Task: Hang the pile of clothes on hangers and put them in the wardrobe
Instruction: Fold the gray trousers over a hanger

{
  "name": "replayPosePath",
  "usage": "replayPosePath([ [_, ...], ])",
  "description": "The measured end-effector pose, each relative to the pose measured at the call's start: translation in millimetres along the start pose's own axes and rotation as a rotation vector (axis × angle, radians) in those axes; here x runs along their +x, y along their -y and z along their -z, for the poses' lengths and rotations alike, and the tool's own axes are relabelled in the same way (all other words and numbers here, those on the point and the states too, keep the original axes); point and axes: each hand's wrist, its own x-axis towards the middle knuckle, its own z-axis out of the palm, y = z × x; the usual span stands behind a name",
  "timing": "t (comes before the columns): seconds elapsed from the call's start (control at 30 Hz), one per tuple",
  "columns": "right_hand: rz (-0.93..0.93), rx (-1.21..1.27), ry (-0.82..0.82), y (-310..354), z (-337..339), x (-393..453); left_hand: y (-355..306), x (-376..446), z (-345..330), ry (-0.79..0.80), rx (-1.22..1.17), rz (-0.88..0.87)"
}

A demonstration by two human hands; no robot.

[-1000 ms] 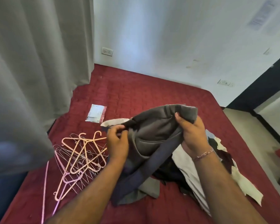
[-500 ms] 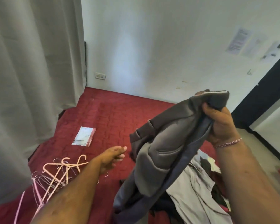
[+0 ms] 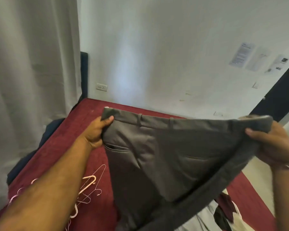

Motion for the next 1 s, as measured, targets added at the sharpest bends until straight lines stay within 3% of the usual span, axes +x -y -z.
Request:
replayPosePath([
  [0.07, -0.055, -0.008, -0.034, -4, 13, 5, -41, 9, -11, 0.076, 0.071, -0.072],
  [0.17, -0.095, 0.009, -0.233, -13, 21, 33, -97, 26, -42, 0.128, 0.146, -0.179],
  [0.33, -0.11, -0.217, -0.369, -5, 16, 68, -152, 35, -83, 0.199, 0.335, -0.222],
  [0.43, -0.158, 0.152, -0.271, 2, 11, 66, -162, 34, -88, 0.168, 0.338, -0.268],
  [0.5, -0.149, 0.368, -0.094, 4, 13, 60, -165, 34, -83, 0.18, 0.301, -0.307],
  [0.57, -0.098, 0.405, 0.134, 9, 18, 52, -165, 32, -78, 0.209, 0.223, -0.333],
  [0.67, -0.076, 0.316, 0.238, 10, 26, 51, -162, 29, -69, 0.25, 0.059, -0.273],
  [0.77, -0.023, 0.209, 0.045, 6, 22, 59, -158, 30, -65, 0.29, 0.1, -0.261],
  [0.83, -0.092, 0.147, -0.051, 3, 23, 65, -157, 35, -63, 0.225, 0.192, -0.275],
  [1.0, -0.136, -0.511, -0.147, -1, 28, 80, -157, 41, -62, 0.062, 0.494, -0.269],
])
